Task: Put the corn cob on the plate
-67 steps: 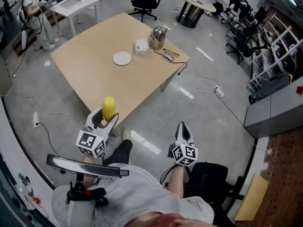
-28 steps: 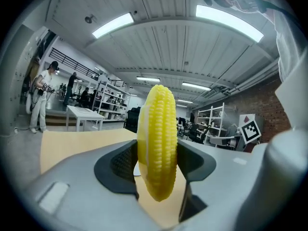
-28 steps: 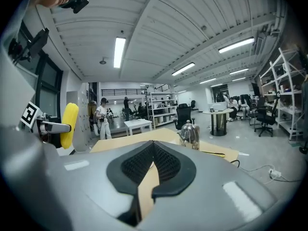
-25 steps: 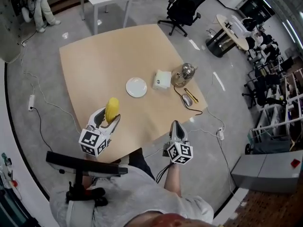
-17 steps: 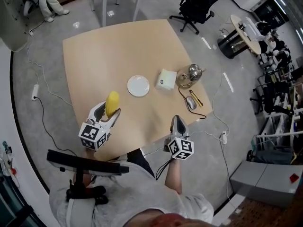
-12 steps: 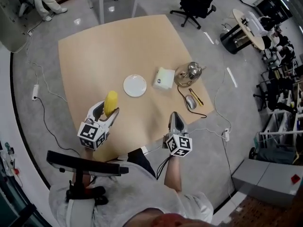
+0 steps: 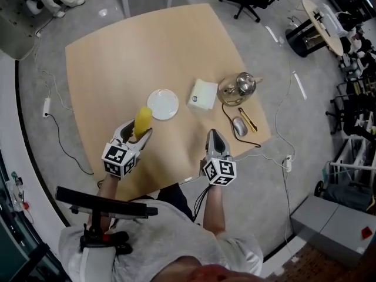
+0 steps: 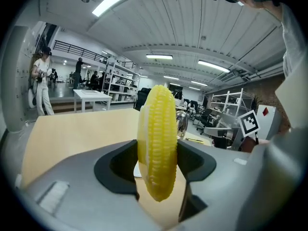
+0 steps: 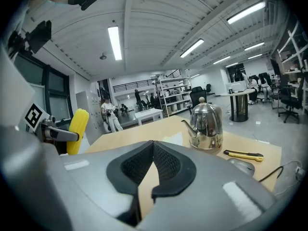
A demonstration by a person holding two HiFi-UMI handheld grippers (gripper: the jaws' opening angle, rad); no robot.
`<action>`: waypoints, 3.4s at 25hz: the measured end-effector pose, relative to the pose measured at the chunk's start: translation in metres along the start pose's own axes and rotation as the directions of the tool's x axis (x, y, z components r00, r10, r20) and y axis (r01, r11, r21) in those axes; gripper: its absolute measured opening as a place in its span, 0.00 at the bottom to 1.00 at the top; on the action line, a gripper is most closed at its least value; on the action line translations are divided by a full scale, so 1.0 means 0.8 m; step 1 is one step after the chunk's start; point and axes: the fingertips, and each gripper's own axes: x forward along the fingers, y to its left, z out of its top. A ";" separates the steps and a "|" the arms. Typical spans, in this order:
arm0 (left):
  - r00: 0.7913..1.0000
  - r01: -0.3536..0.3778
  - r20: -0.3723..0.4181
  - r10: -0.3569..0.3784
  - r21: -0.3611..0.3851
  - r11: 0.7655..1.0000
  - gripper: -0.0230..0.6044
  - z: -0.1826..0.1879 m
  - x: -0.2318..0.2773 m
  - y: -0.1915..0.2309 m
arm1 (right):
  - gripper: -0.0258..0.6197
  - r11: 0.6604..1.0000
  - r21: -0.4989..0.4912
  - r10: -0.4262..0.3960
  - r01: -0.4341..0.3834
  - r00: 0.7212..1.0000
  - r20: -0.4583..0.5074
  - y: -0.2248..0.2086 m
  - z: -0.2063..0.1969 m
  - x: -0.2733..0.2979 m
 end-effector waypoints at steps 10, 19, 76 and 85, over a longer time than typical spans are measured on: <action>0.985 -0.029 -0.169 0.023 -0.031 0.999 0.45 -0.039 0.080 0.025 | 0.05 0.998 0.038 0.045 -0.044 0.998 -0.041 -0.010 -0.024 0.051; 0.928 -0.056 -0.368 0.049 -0.008 0.998 0.45 -0.087 0.131 0.050 | 0.05 0.997 0.065 0.047 -0.043 0.997 -0.059 -0.019 -0.040 0.064; 0.850 -0.041 -0.510 0.130 0.182 0.982 0.45 -0.128 0.215 0.082 | 0.05 0.996 0.088 0.021 -0.013 0.995 -0.096 -0.046 -0.054 0.074; 0.882 -0.056 -0.454 0.123 0.157 0.986 0.43 -0.103 0.192 0.072 | 0.05 0.997 0.069 0.028 -0.023 0.996 -0.080 -0.033 -0.048 0.065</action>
